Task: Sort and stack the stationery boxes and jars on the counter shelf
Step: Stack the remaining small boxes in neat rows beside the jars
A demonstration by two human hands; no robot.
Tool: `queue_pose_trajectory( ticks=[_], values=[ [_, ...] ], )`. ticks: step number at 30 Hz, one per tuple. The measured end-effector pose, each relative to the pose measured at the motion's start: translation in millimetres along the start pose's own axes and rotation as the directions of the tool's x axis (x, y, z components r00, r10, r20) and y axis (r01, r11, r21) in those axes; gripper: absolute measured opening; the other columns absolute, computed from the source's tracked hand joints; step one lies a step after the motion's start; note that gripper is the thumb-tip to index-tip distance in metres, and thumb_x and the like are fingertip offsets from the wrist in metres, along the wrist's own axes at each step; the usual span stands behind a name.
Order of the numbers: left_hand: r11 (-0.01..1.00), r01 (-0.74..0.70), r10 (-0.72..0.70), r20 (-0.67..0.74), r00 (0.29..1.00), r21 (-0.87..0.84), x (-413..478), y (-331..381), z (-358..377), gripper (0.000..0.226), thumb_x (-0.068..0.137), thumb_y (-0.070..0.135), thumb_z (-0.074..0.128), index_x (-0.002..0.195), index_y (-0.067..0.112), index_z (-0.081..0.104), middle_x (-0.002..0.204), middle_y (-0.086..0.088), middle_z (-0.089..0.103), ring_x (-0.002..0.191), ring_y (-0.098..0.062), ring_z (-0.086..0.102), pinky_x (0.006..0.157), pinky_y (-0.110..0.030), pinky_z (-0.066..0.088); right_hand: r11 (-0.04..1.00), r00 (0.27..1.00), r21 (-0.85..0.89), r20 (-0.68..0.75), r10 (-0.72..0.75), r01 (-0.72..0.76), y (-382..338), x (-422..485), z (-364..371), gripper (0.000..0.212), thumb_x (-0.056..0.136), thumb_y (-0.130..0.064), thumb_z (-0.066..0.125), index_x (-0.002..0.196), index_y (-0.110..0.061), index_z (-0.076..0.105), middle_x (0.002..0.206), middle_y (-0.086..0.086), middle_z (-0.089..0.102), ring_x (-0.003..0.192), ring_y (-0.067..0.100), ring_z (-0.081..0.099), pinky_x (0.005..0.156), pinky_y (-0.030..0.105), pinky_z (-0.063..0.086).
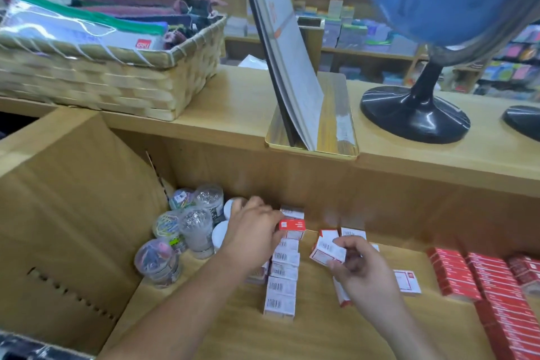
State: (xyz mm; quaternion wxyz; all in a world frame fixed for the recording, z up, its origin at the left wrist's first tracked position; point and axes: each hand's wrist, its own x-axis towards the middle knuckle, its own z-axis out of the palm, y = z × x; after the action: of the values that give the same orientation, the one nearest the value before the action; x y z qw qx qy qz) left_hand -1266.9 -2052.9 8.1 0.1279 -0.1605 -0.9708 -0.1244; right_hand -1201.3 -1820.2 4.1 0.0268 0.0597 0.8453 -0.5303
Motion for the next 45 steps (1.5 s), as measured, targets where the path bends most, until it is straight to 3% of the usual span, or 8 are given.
queue_pose_trajectory(
  ticks=[5,10,16,21,25,36,41,45],
  values=[
    [0.995,0.036,-0.031,-0.055,0.998,0.097,-1,2,0,0.025,0.076,0.051,0.068,0.079,0.027,0.071,0.075,0.011,0.064,0.091,-0.019,0.056,0.082,-0.040,0.031,0.993,0.999,-0.112,0.016,-0.038,0.039,-17,16,24,0.032,0.085,-0.010,0.076,0.095,-0.038,0.063,0.082,-0.010,0.066,0.059,0.006,0.059,0.055,0.014,0.045],
    [0.999,0.039,-0.040,-0.121,0.992,-0.011,-25,-16,-16,0.019,0.076,0.040,0.074,0.088,0.026,0.072,0.090,0.011,0.066,0.103,-0.020,0.055,0.089,-0.039,0.038,0.978,0.998,-0.208,-0.061,-0.031,0.018,-24,25,55,0.035,0.081,-0.020,0.079,0.096,-0.043,0.058,0.076,-0.018,0.068,0.067,-0.002,0.062,0.071,0.034,0.054],
    [0.995,0.039,-0.052,-0.149,0.988,-0.093,-70,-15,-29,0.015,0.083,0.038,0.065,0.091,0.027,0.071,0.094,0.013,0.062,0.096,-0.019,0.054,0.081,-0.035,0.043,0.984,0.995,-0.176,-0.082,-0.051,0.035,-25,23,70,0.030,0.088,-0.010,0.072,0.108,-0.032,0.066,0.081,-0.024,0.068,0.075,-0.021,0.059,0.064,-0.001,0.039],
    [0.956,0.121,-0.144,-0.066,0.987,-0.266,-103,4,-21,0.017,0.089,0.044,0.062,0.094,0.029,0.066,0.092,0.012,0.060,0.085,-0.014,0.062,0.067,-0.035,0.052,0.986,0.993,-0.162,-0.110,-0.046,0.027,-17,19,84,0.017,0.093,-0.021,0.064,0.106,-0.031,0.067,0.088,-0.015,0.075,0.084,0.004,0.069,0.076,0.026,0.055],
    [0.926,0.227,-0.188,0.152,0.970,-0.301,-119,14,-8,0.053,0.080,0.073,0.053,0.123,0.041,0.058,0.105,0.015,0.065,0.100,-0.008,0.063,0.079,-0.033,0.054,0.988,0.992,-0.154,-0.125,0.000,-0.020,-11,19,94,0.013,0.092,-0.037,0.058,0.102,-0.029,0.062,0.083,-0.010,0.073,0.082,0.017,0.070,0.075,0.045,0.057],
    [0.924,0.226,-0.212,0.079,0.974,-0.308,-129,21,3,0.058,0.084,0.064,0.058,0.134,0.036,0.053,0.121,0.017,0.061,0.112,-0.013,0.060,0.083,-0.034,0.057,0.990,0.994,-0.137,-0.111,0.011,-0.026,-26,12,97,0.007,0.099,-0.028,0.055,0.099,-0.031,0.062,0.082,-0.012,0.068,0.082,0.018,0.065,0.069,0.031,0.044],
    [0.944,0.189,-0.187,0.035,0.982,-0.271,-133,16,5,0.056,0.089,0.062,0.057,0.133,0.027,0.059,0.114,0.012,0.060,0.103,-0.016,0.062,0.074,-0.034,0.059,0.999,0.998,-0.042,-0.071,0.002,-0.005,-21,4,90,0.010,0.096,-0.033,0.059,0.097,-0.027,0.066,0.085,-0.014,0.073,0.084,0.004,0.069,0.080,0.037,0.056],
    [0.930,0.156,-0.170,-0.012,0.985,-0.332,-132,17,-3,0.044,0.091,0.056,0.059,0.127,0.031,0.059,0.114,0.015,0.061,0.105,-0.016,0.063,0.076,-0.036,0.058,1.000,0.980,-0.011,-0.199,-0.019,0.017,-11,-21,58,0.019,0.091,-0.024,0.071,0.109,-0.020,0.072,0.103,-0.013,0.072,0.091,-0.002,0.066,0.084,0.024,0.054]
  ],
)
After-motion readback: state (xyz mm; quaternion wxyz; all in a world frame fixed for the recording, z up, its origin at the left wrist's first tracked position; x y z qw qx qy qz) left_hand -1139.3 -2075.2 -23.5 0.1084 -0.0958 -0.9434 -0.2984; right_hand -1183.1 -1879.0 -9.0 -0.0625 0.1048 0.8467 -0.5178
